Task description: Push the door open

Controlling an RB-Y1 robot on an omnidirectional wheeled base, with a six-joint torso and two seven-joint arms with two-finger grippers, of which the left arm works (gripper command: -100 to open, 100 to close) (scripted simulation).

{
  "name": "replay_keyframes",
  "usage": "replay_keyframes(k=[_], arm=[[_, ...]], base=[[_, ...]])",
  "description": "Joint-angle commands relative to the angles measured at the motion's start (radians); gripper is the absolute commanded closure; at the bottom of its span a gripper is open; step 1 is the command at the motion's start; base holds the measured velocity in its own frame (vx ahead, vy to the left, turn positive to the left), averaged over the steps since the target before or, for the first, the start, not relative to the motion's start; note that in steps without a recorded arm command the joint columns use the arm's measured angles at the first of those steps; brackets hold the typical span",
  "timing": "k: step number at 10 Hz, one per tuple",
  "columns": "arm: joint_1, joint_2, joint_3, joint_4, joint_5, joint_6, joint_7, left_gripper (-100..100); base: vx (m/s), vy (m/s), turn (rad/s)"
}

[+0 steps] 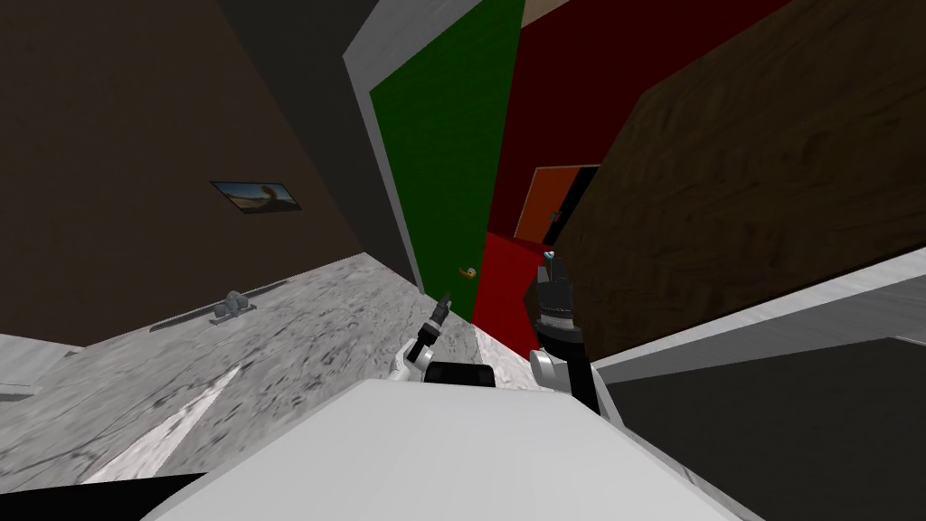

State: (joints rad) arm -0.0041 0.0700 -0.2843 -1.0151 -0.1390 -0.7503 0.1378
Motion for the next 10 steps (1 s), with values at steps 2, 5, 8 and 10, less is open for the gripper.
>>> replay_keyframes(k=[2, 5, 8, 10], arm=[[-0.024, -0.004, -0.011, 0.060, -0.003, -0.009, 0.008, -100], [-0.048, -0.011, -0.022, 0.120, -0.005, -0.016, 0.015, -100], [-0.077, -0.020, -0.036, 0.192, -0.009, -0.025, 0.024, -100], [-0.090, -0.025, -0.043, 0.224, -0.011, -0.028, 0.028, -100]], base=[[0.083, 0.023, -0.016], [0.094, 0.026, -0.013], [0.115, 0.014, -0.014], [0.109, 0.027, -0.012]])
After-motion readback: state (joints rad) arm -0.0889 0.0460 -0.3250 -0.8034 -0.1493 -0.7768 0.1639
